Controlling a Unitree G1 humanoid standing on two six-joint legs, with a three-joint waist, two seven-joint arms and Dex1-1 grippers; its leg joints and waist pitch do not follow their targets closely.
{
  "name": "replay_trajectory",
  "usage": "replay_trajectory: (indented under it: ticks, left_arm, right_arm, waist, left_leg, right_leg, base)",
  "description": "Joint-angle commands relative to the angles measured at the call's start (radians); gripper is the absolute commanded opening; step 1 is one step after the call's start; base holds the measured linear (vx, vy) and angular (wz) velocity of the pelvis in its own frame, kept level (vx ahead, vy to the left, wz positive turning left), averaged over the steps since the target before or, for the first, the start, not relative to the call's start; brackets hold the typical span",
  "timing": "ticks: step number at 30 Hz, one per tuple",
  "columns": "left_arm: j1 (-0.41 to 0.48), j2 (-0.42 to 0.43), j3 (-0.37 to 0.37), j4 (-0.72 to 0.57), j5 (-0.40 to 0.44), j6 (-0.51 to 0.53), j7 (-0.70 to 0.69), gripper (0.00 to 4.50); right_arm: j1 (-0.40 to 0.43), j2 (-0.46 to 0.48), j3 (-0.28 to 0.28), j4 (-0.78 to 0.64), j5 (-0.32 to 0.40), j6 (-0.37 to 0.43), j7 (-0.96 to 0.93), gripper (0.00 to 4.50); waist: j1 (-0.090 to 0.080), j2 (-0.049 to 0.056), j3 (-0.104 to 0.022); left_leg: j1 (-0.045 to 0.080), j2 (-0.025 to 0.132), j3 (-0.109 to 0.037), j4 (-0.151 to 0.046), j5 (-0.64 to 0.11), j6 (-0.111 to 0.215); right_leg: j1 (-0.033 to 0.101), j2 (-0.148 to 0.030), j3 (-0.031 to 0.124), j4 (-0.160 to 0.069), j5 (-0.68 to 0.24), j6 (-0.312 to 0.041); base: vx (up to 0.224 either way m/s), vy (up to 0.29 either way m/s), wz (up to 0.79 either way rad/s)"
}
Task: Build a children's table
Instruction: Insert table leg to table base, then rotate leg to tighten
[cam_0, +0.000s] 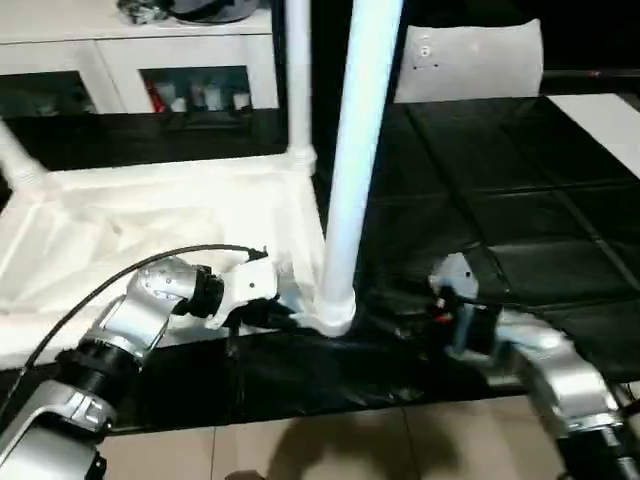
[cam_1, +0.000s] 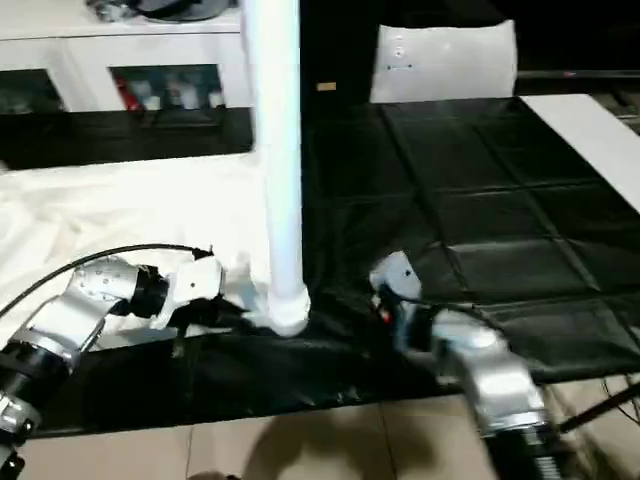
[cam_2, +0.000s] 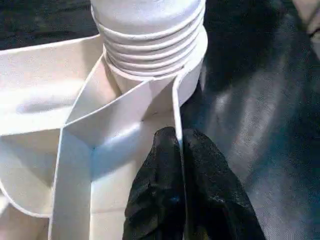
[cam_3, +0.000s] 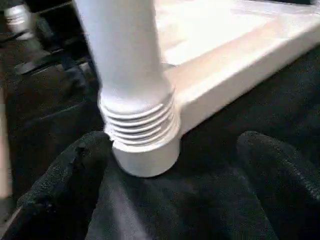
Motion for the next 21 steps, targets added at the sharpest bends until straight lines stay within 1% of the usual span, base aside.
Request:
replay_trajectory:
  ticks: [1, 2, 3, 4, 5, 6, 7, 9, 10, 12, 13, 15, 17, 19, 21]
  left_arm:
    - [-0.004, 0.007, -0.087, 0.021, 0.053, -0.041, -0.095, 0.0]
    - [-0.004, 0.007, -0.087, 0.021, 0.053, -0.041, -0.095, 0.0]
    - [-0.008, 0.007, -0.09, 0.023, 0.055, -0.047, -0.103, 0.0]
    - [-0.014, 0.005, -0.096, 0.028, 0.058, -0.056, -0.113, 0.0]
    - [-0.021, 0.003, -0.101, 0.033, 0.062, -0.064, -0.122, 0.0]
    - [-0.037, -0.001, -0.115, 0.046, 0.073, -0.087, -0.138, 0.0]
    - [-0.041, -0.002, -0.118, 0.05, 0.075, -0.092, -0.142, 0.0]
    - [-0.047, -0.005, -0.124, 0.054, 0.08, -0.099, -0.145, 0.0]
    - [-0.057, -0.013, -0.128, 0.068, 0.087, -0.115, -0.155, 0.0]
    - [-0.058, -0.014, -0.129, 0.069, 0.088, -0.116, -0.156, 0.0]
    - [-0.065, -0.019, -0.132, 0.082, 0.086, -0.123, -0.158, 0.0]
    - [-0.066, -0.019, -0.133, 0.083, 0.086, -0.124, -0.158, 0.0]
    - [-0.076, -0.027, -0.138, 0.106, 0.091, -0.144, -0.16, 0.0]
    - [-0.078, -0.03, -0.141, 0.114, 0.094, -0.152, -0.162, 0.0]
    - [-0.078, -0.034, -0.143, 0.117, 0.097, -0.157, -0.164, 0.0]
  right_arm:
    - [-0.038, -0.011, 0.035, -0.008, 0.005, -0.001, 0.073, 4.43]
    - [-0.038, -0.011, 0.035, -0.008, 0.005, -0.001, 0.073, 4.43]
    - [-0.045, -0.014, 0.042, -0.005, 0.004, -0.002, 0.087, 4.16]
    - [-0.056, -0.017, 0.053, 0.006, -0.004, -0.011, 0.101, 4.08]
    - [-0.068, -0.019, 0.063, 0.017, -0.011, -0.019, 0.112, 4.08]
    - [-0.1, -0.016, 0.08, 0.051, -0.03, -0.037, 0.128, 3.89]
    - [-0.109, -0.015, 0.084, 0.062, -0.035, -0.043, 0.131, 3.73]
    - [-0.12, -0.014, 0.092, 0.073, -0.038, -0.047, 0.144, 3.65]
    - [-0.134, -0.014, 0.108, 0.084, -0.042, -0.048, 0.171, 3.56]
    - [-0.135, -0.014, 0.11, 0.085, -0.042, -0.048, 0.174, 3.34]
    - [-0.141, -0.012, 0.12, 0.088, -0.045, -0.048, 0.189, 3.26]
    - [-0.141, -0.012, 0.122, 0.088, -0.046, -0.048, 0.191, 3.2]
    - [-0.155, -0.003, 0.138, 0.107, -0.053, -0.063, 0.203, 2.84]
    - [-0.163, 0.003, 0.144, 0.121, -0.058, -0.073, 0.206, 2.79]
    - [-0.173, 0.011, 0.148, 0.138, -0.064, -0.086, 0.206, 2.59]
  waist:
    - [0.003, 0.004, -0.049]
    - [0.003, 0.004, -0.049]
    - [0.006, 0.005, -0.05]
    - [0.008, 0.006, -0.049]
    - [0.01, 0.004, -0.051]
    - [0.012, 0.001, -0.052]
    - [0.013, 0.003, -0.052]
    - [0.015, -0.001, -0.052]
    - [0.019, 0.002, -0.053]
    - [0.022, 0.001, -0.054]
    - [0.024, 0.001, -0.054]
    - [0.026, 0.0, -0.054]
    - [0.026, -0.001, -0.052]
    - [0.026, 0.0, -0.052]
    - [0.024, -0.001, -0.05]
  left_leg:
    - [0.003, 0.029, 0.003, -0.044, -0.104, 0.073]
    - [0.003, 0.029, 0.003, -0.044, -0.104, 0.073]
    - [0.005, 0.031, 0.002, -0.044, -0.104, 0.07]
    - [0.005, 0.032, 0.002, -0.044, -0.106, 0.068]
    - [0.005, 0.032, 0.002, -0.044, -0.095, 0.067]
    - [0.004, 0.032, 0.002, -0.042, -0.086, 0.068]
    - [0.004, 0.031, 0.002, -0.04, -0.081, 0.067]
    - [0.003, 0.031, 0.003, -0.039, -0.078, 0.067]
    - [0.003, 0.031, 0.003, -0.038, -0.077, 0.07]
    - [0.004, 0.032, 0.003, -0.038, -0.083, 0.069]
    - [0.003, 0.033, 0.002, -0.038, -0.078, 0.069]
    - [0.002, 0.032, 0.002, -0.037, -0.074, 0.073]
    - [0.001, 0.031, 0.002, -0.039, -0.085, 0.068]
    - [0.002, 0.032, 0.002, -0.039, -0.093, 0.062]
    - [0.0, 0.031, 0.002, -0.041, -0.108, 0.058]
  right_leg:
    - [0.037, -0.076, 0.048, -0.058, 0.147, -0.242]
    - [0.037, -0.076, 0.048, -0.058, 0.147, -0.242]
    - [0.036, -0.077, 0.048, -0.058, 0.14, -0.247]
    - [0.035, -0.078, 0.048, -0.057, 0.136, -0.249]
    - [0.035, -0.077, 0.047, -0.054, 0.143, -0.254]
    - [0.035, -0.078, 0.047, -0.052, 0.153, -0.256]
    - [0.034, -0.078, 0.047, -0.051, 0.16, -0.258]
    - [0.035, -0.078, 0.048, -0.05, 0.167, -0.255]
    - [0.035, -0.08, 0.046, -0.05, 0.163, -0.256]
    - [0.034, -0.08, 0.047, -0.05, 0.159, -0.255]
    - [0.035, -0.081, 0.047, -0.048, 0.166, -0.253]
    - [0.035, -0.079, 0.046, -0.047, 0.175, -0.25]
    - [0.035, -0.081, 0.046, -0.049, 0.154, -0.247]
    - [0.034, -0.082, 0.046, -0.05, 0.136, -0.247]
    - [0.034, -0.082, 0.046, -0.052, 0.112, -0.245]
  base:
    - [0.0, 0.0, 0.0]
    - [0.0, 0.0, 0.0]
    - [0.0, 0.0, 0.0]
    - [0.0, 0.0, 0.0]
    - [0.0, 0.0, 0.0]
    - [0.0, 0.0, 0.0]
    - [0.0, 0.0, 0.0]
    - [0.0, 0.0, 0.0]
    - [0.0, 0.0, 0.0]
    - [0.0, 0.0, 0.0]
    - [0.0, 0.0, 0.0]
    - [0.0, 0.0, 0.0]
    - [0.0, 0.0, 0.0]
    - [0.0, 0.0, 0.0]
    - [0.0, 0.0, 0.0]
